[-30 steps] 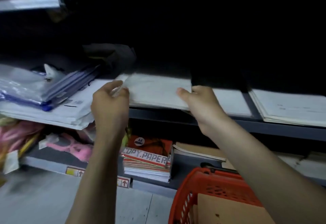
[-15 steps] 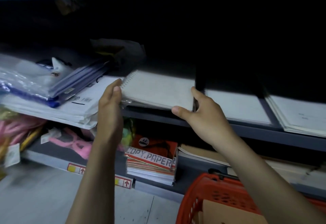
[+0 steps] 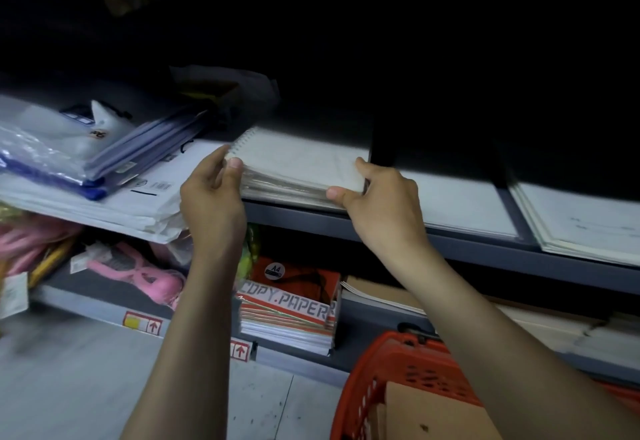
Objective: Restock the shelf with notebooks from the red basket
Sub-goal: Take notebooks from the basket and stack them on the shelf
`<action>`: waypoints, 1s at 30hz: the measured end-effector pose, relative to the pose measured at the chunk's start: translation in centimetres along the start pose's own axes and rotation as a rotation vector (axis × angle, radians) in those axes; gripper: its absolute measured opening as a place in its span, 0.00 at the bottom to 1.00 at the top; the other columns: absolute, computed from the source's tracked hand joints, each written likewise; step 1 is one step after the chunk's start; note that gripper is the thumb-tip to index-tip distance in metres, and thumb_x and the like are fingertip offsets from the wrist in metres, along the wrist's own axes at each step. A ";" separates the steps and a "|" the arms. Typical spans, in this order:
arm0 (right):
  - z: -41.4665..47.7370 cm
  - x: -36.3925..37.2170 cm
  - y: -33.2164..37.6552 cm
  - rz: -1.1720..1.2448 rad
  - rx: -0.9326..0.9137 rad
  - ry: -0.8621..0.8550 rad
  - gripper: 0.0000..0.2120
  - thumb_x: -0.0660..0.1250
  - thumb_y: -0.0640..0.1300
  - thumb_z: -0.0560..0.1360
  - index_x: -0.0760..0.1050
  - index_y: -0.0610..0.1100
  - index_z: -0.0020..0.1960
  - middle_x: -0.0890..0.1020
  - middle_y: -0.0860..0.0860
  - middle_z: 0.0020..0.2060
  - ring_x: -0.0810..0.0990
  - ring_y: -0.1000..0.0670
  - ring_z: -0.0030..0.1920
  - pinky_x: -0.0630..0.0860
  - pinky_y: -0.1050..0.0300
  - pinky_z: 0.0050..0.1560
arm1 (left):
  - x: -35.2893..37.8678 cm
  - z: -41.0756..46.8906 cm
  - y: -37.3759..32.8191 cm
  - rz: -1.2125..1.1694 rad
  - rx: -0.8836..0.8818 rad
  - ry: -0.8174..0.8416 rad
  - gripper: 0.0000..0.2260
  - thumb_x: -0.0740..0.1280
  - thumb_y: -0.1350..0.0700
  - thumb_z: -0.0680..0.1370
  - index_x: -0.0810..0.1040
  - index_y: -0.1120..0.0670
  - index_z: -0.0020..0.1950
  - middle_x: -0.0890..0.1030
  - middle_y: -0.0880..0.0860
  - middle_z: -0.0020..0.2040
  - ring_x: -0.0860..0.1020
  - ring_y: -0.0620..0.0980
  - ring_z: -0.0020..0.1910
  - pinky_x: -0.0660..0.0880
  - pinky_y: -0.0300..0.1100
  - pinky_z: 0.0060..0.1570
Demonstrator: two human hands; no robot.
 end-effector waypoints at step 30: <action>-30.1 -7.5 -33.0 -0.647 0.357 0.663 0.33 0.69 0.58 0.73 0.62 0.51 0.73 0.72 0.49 0.65 0.71 0.44 0.66 0.71 0.50 0.65 | 8.4 -36.8 17.5 0.831 -0.640 1.099 0.15 0.65 0.60 0.75 0.77 0.59 0.62 0.80 0.54 0.51 0.79 0.56 0.54 0.73 0.40 0.45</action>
Point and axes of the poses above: each hand's wrist, its own z-axis towards the middle knuckle, its own x-axis out of the palm, y = z × x, the point moved 8 cm from there along z, towards the middle knuckle
